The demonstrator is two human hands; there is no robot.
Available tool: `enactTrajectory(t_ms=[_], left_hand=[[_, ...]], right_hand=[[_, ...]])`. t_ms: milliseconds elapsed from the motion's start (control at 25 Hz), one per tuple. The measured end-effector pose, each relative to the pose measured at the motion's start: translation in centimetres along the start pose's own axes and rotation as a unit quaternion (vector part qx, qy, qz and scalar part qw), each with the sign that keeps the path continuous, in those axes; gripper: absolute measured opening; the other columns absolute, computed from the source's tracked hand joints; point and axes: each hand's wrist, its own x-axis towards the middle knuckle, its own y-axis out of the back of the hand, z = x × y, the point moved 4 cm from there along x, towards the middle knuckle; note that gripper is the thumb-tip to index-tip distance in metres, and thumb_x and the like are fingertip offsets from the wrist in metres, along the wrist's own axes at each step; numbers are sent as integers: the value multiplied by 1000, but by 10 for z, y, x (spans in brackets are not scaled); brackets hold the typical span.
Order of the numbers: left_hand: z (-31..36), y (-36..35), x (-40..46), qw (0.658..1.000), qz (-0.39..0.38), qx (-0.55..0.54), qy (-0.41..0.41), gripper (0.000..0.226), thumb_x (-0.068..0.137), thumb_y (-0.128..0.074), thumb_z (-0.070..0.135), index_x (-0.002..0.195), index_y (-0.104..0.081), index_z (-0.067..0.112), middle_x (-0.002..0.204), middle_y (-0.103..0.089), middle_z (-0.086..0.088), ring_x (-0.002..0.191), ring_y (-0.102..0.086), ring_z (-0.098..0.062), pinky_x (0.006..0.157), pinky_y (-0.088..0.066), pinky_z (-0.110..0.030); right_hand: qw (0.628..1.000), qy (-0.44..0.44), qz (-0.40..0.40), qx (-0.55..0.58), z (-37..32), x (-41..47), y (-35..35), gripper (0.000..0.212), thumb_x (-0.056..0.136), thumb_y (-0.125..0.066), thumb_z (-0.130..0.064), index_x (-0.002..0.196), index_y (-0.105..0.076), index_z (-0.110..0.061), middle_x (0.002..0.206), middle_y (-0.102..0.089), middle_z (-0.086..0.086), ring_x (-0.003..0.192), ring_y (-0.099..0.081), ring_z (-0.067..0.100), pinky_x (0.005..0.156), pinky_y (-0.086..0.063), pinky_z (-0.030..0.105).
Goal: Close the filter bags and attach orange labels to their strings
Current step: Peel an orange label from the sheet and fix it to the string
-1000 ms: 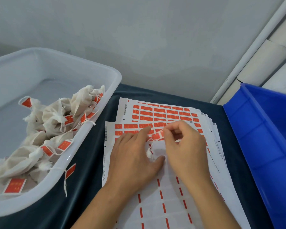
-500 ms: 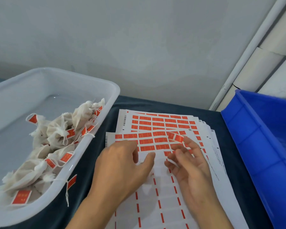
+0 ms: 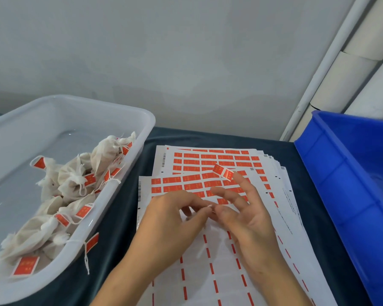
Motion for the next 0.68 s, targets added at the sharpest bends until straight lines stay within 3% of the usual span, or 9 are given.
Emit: enactTrajectory(t_ms=[200,320,400,520,680], left_hand=[[-3,-3,-1,998,-16,-58,9,9,92,-72,47,85,-75,42,91,-68,32,96,-60,7,74,-45,-13],[-8,-7,-1,997,-21,-70,15,8,93,-71,48,86,-74,44,96,-68,32,98,-61,5,78,-49,-19],[-10,-11,0,996,-44,-75,23,2,92,-73,48,92,-71,47,101,-67,34,102,-62,3,80,-52,-17],[-9,-21,-1,996,-76,-50,-2,21,89,-79,42,100,-64,49,104,-62,37,101,-59,14,72,-53,-6],[-11,-24,1,995,-64,-76,3,9,92,-77,39,96,-70,44,95,-68,34,95,-66,10,74,-55,-8]], right_hand=[[999,19,25,-32,-2,-1,2,68,80,-82,-31,136,-52,-55,120,-74,-8,113,-72,15,82,-60,22],[997,31,42,-55,-4,-3,6,59,80,-81,-35,130,-57,-57,113,-75,-9,109,-72,12,83,-60,20],[996,39,55,-57,-5,-3,9,56,80,-81,-37,128,-59,-57,112,-75,-10,109,-72,12,83,-60,21],[996,41,82,-22,-4,-4,15,54,82,-83,-36,129,-62,-52,113,-74,-5,106,-75,19,83,-62,28],[994,10,105,32,-1,-3,20,58,78,-81,-33,132,-63,-45,118,-74,0,109,-74,24,90,-62,41]])
